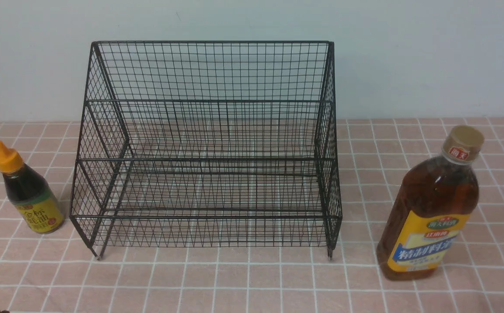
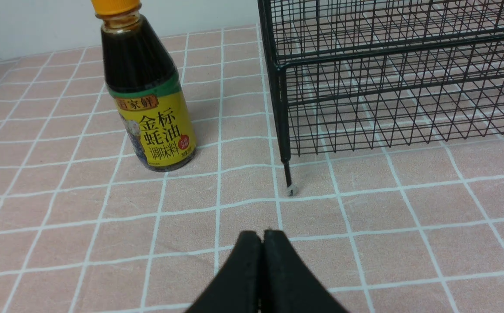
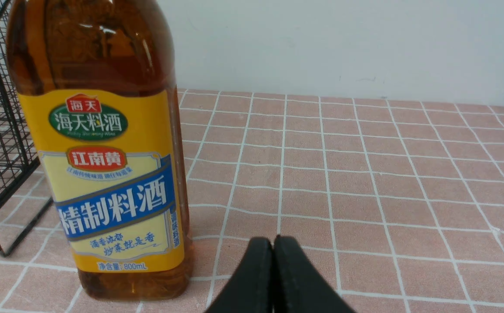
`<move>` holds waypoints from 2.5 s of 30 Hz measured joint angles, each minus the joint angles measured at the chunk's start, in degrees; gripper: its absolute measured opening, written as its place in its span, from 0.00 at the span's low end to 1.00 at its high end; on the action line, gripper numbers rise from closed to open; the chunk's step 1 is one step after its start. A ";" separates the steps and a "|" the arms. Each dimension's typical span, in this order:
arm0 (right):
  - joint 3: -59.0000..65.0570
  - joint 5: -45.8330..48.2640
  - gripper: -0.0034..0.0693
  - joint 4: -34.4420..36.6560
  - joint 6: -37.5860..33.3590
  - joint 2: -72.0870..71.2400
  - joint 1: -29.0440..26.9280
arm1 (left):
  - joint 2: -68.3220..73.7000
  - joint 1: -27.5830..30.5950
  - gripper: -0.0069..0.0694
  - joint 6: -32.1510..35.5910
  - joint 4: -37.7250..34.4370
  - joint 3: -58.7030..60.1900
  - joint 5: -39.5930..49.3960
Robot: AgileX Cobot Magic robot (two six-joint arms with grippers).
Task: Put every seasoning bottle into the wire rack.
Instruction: Use the right arm to grab the condiment bottle closest to it
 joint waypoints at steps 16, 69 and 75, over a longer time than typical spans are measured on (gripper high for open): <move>0.00 0.00 0.02 0.00 0.00 0.00 0.00 | 0.00 0.00 0.07 0.00 0.00 0.00 0.00; -38.09 4.55 0.15 13.41 -0.46 35.12 0.38 | 0.00 0.00 0.07 0.00 0.00 0.00 0.00; -46.51 9.55 0.44 17.57 -13.32 50.36 4.98 | 0.00 0.00 0.07 0.00 0.00 0.00 0.00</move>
